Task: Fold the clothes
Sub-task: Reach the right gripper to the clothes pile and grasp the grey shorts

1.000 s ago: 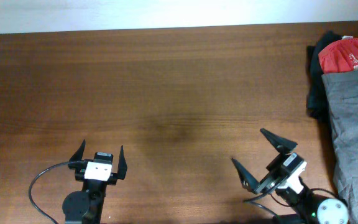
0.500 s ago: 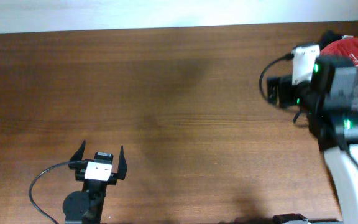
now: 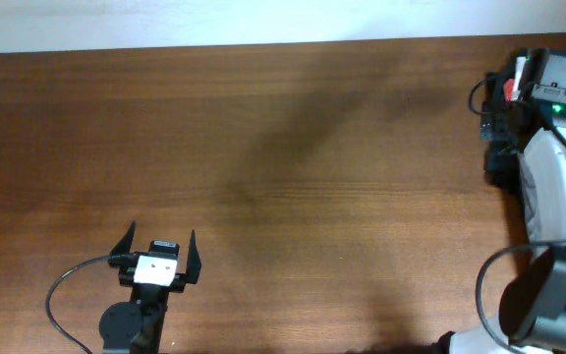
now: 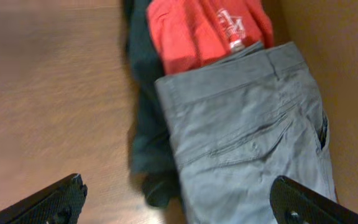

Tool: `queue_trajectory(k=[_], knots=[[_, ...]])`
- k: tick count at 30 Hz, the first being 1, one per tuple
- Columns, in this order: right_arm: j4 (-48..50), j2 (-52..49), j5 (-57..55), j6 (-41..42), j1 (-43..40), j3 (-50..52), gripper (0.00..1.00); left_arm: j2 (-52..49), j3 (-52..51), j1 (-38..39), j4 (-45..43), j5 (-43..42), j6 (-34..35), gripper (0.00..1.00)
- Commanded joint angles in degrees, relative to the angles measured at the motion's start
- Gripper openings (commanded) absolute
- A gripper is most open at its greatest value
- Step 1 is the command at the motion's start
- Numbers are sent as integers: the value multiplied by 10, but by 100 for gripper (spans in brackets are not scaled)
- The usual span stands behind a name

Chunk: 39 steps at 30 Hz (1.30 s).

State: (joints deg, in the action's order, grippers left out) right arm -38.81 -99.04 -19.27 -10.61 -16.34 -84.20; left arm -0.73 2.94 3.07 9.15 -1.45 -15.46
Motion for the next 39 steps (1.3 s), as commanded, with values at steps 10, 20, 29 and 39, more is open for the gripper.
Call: queue_trajectory(k=[10, 20, 29, 39], knots=[[149, -142, -125, -146, -28, -10, 92, 3, -4, -2, -2, 4, -7, 99], [188, -216, -172, -155, -13, -10, 96, 3, -4, -2, -2, 4, -7, 99], [206, -223, -186, -170, -17, -10, 95, 3, -4, -2, -2, 4, -7, 99], [214, -223, -202, -167, -21, -10, 66, 3, -4, -2, -2, 4, -7, 99]])
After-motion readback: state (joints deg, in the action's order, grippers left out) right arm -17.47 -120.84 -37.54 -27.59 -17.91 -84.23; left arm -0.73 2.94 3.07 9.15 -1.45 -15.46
